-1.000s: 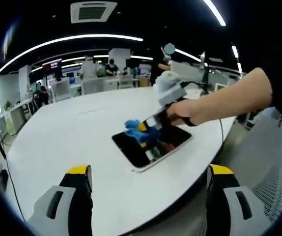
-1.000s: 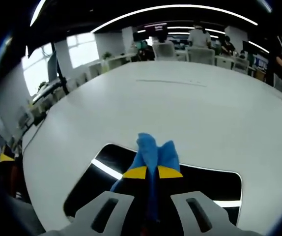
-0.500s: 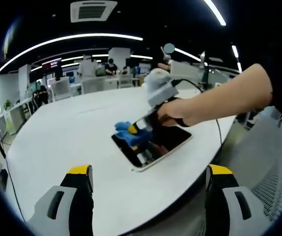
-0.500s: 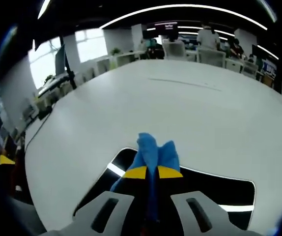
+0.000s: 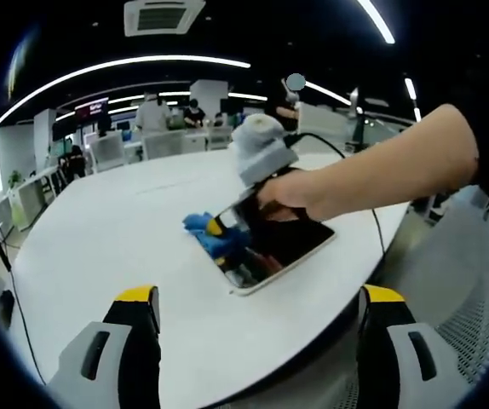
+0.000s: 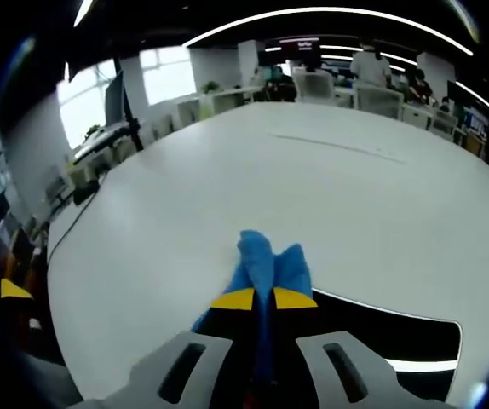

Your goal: Wipe the mirror surface with the cleaning cloth until all visible marks leave the cleaned area.

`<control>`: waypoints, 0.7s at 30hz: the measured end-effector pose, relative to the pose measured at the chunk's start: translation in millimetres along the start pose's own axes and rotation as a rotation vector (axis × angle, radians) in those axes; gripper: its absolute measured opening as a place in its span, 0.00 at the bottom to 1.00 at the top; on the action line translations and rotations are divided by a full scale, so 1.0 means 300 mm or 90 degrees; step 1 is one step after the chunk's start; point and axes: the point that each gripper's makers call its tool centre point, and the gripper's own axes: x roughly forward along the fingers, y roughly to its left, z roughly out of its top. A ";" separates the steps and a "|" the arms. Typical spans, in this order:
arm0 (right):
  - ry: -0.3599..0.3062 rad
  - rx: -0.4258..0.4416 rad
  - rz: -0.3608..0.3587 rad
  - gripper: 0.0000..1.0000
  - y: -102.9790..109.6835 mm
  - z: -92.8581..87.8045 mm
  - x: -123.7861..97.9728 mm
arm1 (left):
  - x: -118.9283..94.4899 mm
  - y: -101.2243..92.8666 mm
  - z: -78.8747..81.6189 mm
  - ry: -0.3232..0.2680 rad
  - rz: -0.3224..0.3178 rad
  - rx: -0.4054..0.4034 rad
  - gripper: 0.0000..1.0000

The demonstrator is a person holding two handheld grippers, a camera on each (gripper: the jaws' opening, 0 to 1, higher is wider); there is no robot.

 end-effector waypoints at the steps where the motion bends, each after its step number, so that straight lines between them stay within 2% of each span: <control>1: 0.000 0.000 0.001 0.01 0.004 0.001 0.002 | 0.000 0.000 0.001 -0.001 0.001 0.001 0.97; 5: 0.002 -0.008 -0.001 0.01 0.001 0.004 0.019 | -0.001 0.001 0.001 -0.001 0.002 0.000 0.97; 8: 0.004 0.002 0.003 0.01 0.003 0.003 0.011 | -0.002 0.002 0.002 -0.002 0.004 0.000 0.97; 21: -0.008 -0.019 0.001 0.00 0.044 -0.021 -0.032 | -0.006 0.004 0.007 -0.010 0.009 0.002 0.96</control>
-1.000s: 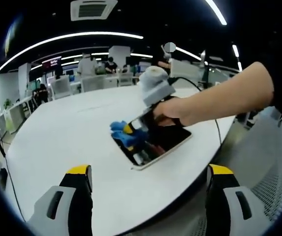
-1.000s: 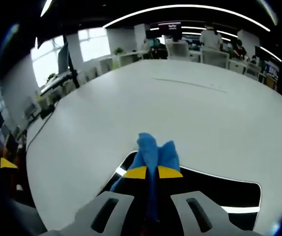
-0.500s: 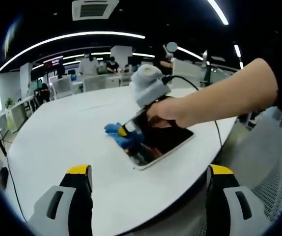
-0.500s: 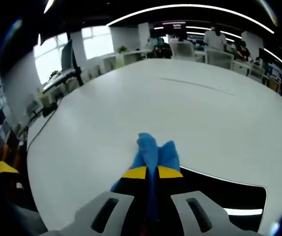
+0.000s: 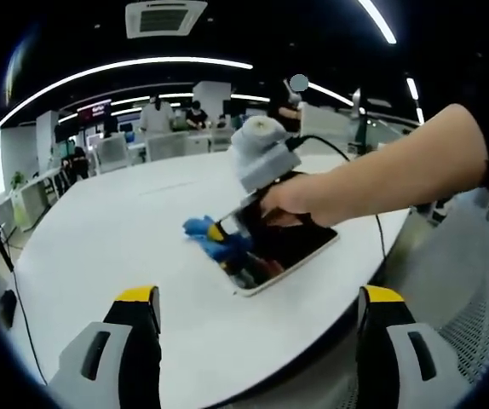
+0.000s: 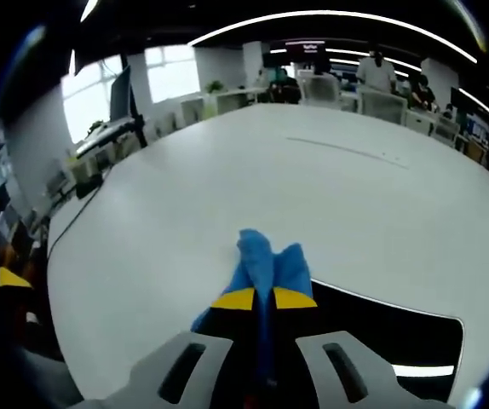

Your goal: Wipe the mirror surface with the cleaning cloth until all visible marks leave the cleaned area.

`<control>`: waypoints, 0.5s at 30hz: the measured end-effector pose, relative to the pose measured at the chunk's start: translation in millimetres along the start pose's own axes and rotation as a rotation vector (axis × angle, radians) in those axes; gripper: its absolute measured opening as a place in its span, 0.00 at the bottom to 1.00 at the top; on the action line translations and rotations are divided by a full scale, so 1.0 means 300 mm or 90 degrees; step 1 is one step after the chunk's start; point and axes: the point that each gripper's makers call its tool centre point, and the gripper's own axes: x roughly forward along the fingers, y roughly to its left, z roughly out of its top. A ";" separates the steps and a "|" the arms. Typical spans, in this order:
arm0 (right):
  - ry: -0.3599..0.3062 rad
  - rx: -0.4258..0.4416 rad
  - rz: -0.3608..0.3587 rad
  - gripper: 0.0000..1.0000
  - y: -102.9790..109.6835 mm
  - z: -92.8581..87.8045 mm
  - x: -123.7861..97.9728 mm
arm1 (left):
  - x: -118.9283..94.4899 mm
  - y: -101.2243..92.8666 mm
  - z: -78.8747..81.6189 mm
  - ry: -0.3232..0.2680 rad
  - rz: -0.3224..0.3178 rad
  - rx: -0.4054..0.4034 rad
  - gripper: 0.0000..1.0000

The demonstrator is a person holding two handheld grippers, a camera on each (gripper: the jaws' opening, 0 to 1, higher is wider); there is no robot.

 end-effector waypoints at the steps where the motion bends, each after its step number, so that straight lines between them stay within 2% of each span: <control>1: -0.001 0.000 0.001 0.00 0.001 -0.003 -0.001 | 0.000 0.000 0.000 0.000 0.000 0.000 0.96; 10: -0.012 -0.002 0.015 0.00 0.009 -0.023 -0.002 | -0.002 0.003 0.002 -0.003 0.002 0.001 0.96; 15: -0.014 -0.006 0.022 0.00 0.037 -0.040 -0.037 | -0.001 0.003 0.004 -0.005 0.002 0.001 0.96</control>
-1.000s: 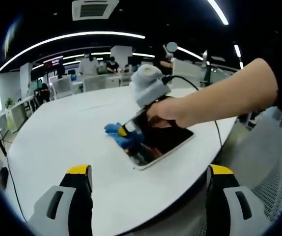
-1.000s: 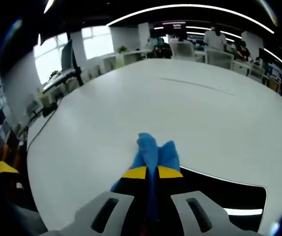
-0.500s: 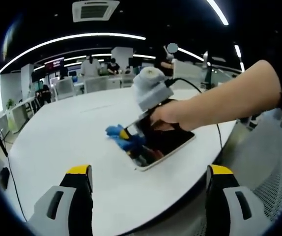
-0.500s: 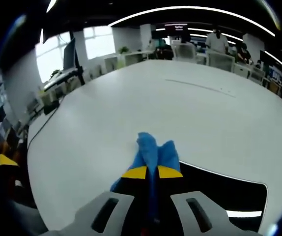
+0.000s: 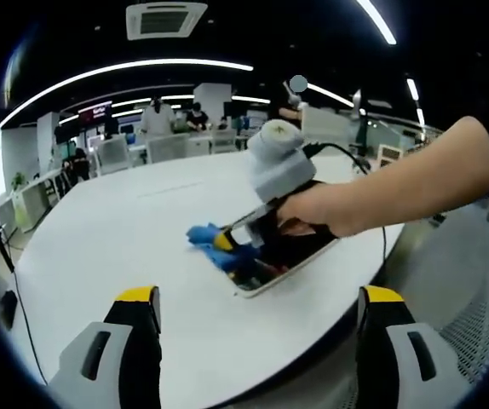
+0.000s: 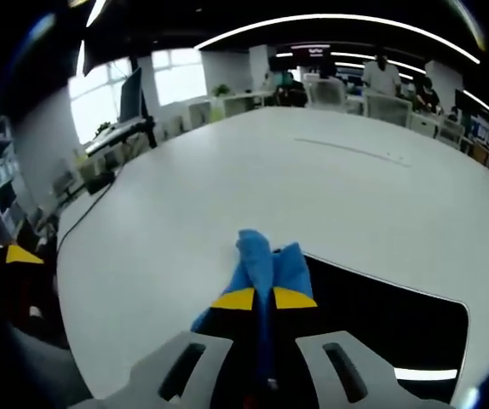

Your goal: Wipe the mirror surface with the cleaning cloth until all visible marks leave the cleaned area.

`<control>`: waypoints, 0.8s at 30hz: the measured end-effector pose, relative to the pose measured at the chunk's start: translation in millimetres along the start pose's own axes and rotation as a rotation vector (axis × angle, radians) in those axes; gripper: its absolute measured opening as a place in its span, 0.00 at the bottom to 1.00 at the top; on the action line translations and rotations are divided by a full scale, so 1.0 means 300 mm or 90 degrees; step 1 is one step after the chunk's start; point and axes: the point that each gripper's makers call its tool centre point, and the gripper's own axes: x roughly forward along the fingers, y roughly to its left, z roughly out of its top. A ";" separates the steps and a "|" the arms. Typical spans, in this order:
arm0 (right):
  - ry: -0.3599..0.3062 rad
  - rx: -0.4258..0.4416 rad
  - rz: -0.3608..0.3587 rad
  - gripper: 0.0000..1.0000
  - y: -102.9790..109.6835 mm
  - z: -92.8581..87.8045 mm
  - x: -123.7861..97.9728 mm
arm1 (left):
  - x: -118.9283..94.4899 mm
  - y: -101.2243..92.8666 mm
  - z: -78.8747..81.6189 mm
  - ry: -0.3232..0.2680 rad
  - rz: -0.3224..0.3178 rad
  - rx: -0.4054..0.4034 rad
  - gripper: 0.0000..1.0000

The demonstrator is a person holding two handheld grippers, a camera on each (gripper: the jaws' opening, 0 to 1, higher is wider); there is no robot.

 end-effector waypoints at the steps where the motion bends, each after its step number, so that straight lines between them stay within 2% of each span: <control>1: 0.000 -0.002 0.002 0.00 0.006 -0.004 -0.007 | 0.000 0.000 0.001 -0.001 0.000 0.000 0.96; 16: 0.008 -0.030 0.014 0.00 0.026 -0.016 -0.029 | -0.002 0.004 0.004 -0.007 0.004 -0.002 0.96; 22: 0.014 -0.054 0.022 0.00 0.023 -0.019 -0.035 | -0.003 0.005 0.005 -0.008 0.006 -0.003 0.95; 24: 0.017 -0.086 0.023 0.00 0.015 -0.023 -0.042 | -0.003 0.008 0.005 -0.008 0.008 -0.003 0.95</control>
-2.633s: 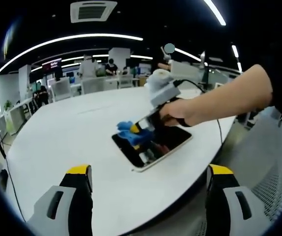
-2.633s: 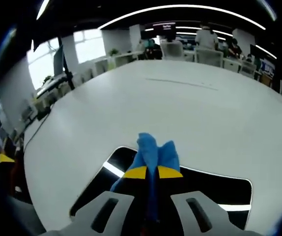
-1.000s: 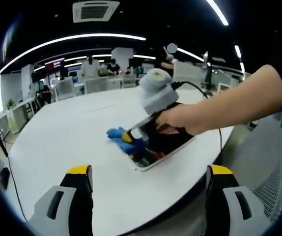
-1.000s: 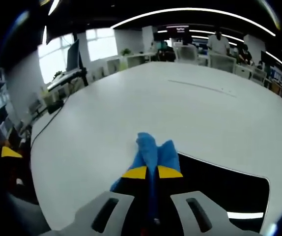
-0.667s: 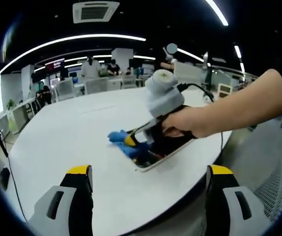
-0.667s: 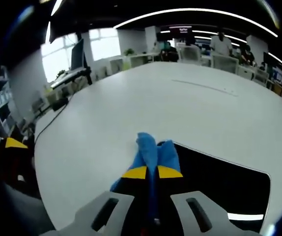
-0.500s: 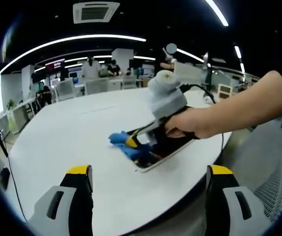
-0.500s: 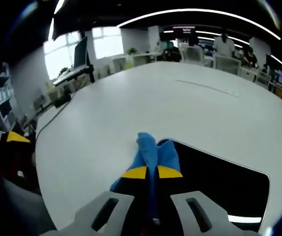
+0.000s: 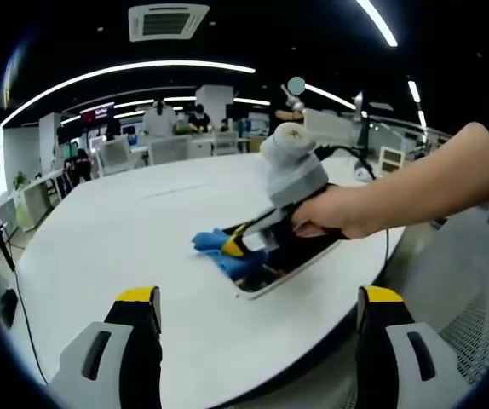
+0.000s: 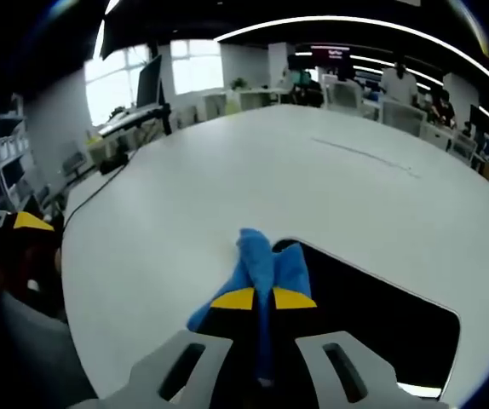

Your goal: Wipe the mirror surface with the cleaning cloth until all visible marks leave the cleaned area.

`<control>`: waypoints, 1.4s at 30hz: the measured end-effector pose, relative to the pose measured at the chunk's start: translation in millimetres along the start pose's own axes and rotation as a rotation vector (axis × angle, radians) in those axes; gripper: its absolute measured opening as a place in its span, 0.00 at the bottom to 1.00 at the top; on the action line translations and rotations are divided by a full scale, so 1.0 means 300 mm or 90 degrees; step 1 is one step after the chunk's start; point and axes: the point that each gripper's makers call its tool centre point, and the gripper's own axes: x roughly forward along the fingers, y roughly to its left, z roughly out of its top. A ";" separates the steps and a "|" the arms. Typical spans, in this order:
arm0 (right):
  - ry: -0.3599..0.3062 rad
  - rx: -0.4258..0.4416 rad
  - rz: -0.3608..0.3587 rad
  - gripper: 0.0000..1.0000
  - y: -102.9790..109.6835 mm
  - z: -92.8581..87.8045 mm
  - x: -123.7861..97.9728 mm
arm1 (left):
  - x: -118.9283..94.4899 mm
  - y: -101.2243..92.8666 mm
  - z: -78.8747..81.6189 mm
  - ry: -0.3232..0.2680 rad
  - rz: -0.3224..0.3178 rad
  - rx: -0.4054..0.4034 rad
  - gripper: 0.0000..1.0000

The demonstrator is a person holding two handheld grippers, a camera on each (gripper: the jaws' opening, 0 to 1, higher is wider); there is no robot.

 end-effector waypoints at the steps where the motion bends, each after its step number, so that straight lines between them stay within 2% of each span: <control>1: -0.001 -0.001 0.000 0.00 0.000 -0.003 -0.003 | -0.001 0.000 0.003 -0.003 0.001 -0.001 0.95; 5: 0.000 0.002 0.002 0.00 -0.011 -0.009 -0.009 | 0.000 0.001 0.004 -0.004 0.001 -0.001 0.96; 7: 0.001 -0.022 -0.001 0.00 -0.018 -0.015 -0.016 | 0.000 0.000 0.004 -0.004 0.001 -0.001 0.96; 21: -0.003 0.004 -0.005 0.00 -0.086 -0.046 -0.042 | 0.002 -0.006 -0.004 0.006 -0.004 -0.002 0.92; 32: -0.010 0.039 -0.024 0.00 -0.155 -0.086 -0.095 | 0.001 0.000 0.000 0.002 0.000 -0.001 0.92; 42: 0.005 0.033 -0.043 0.00 -0.217 -0.127 -0.141 | -0.001 -0.002 0.001 -0.001 -0.004 -0.004 0.92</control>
